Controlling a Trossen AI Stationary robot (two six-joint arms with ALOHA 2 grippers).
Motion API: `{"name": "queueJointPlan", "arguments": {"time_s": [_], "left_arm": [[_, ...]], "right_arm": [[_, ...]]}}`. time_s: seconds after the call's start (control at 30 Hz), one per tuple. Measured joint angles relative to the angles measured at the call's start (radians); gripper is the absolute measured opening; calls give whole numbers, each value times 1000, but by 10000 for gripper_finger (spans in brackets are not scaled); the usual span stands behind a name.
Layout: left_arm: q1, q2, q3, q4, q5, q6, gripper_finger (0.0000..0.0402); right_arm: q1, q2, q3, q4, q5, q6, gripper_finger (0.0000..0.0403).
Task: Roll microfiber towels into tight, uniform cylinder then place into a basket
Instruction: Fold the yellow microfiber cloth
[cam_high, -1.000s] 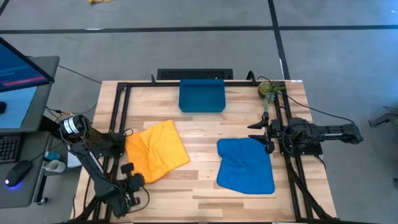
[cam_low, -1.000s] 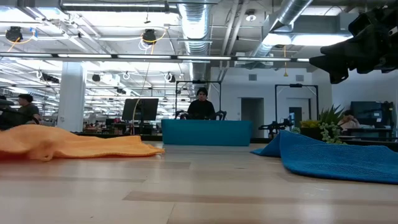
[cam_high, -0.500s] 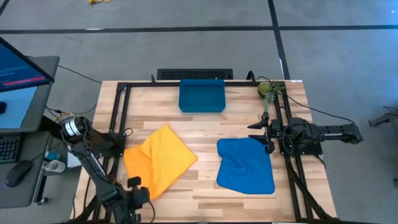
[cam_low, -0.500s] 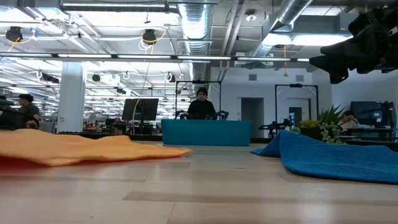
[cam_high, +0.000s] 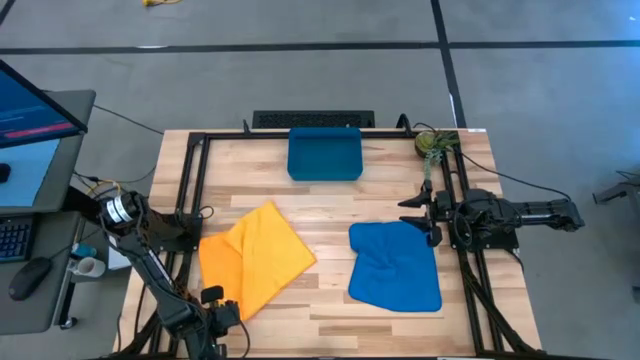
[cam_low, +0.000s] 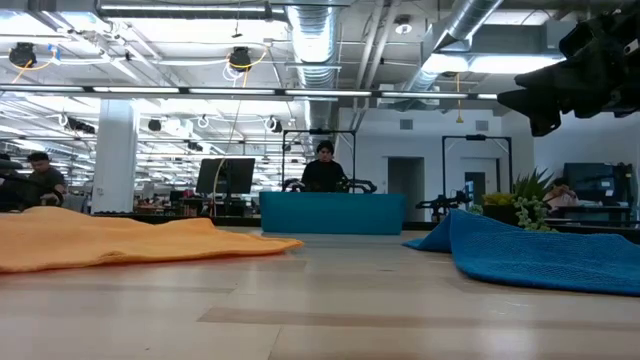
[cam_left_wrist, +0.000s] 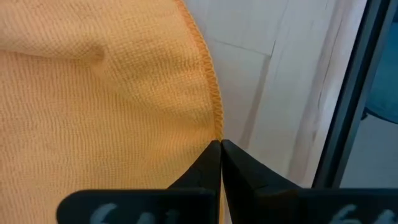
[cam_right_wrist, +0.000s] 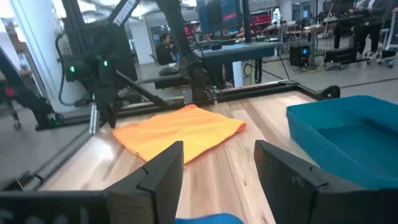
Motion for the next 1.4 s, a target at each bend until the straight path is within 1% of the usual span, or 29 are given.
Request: {"name": "queueJointPlan", "arguments": {"time_s": [0.3,0.37,0.53,0.63,0.8,0.9,1.0,1.13,1.4], "left_arm": [[0,0,0,-16,-3,0,0],[0,0,0,-27,-3,0,0],[3,0,1,-34,-4,1,0],[12,0,1,-42,-3,0,0],[35,0,1,-44,13,17,0],[44,0,1,-44,24,31,0],[45,0,1,-45,24,40,0],[45,-1,1,-44,23,40,0],[45,-1,1,-44,20,38,0]], "right_arm": [[-1,0,5,166,0,35,219],[0,0,7,238,0,68,219],[0,6,11,479,0,72,219],[0,36,14,556,0,56,219],[0,109,82,543,0,11,219],[0,166,149,490,0,9,219],[0,238,220,397,0,9,219],[14,367,280,297,0,-19,219],[95,644,287,299,0,-137,219]]}}
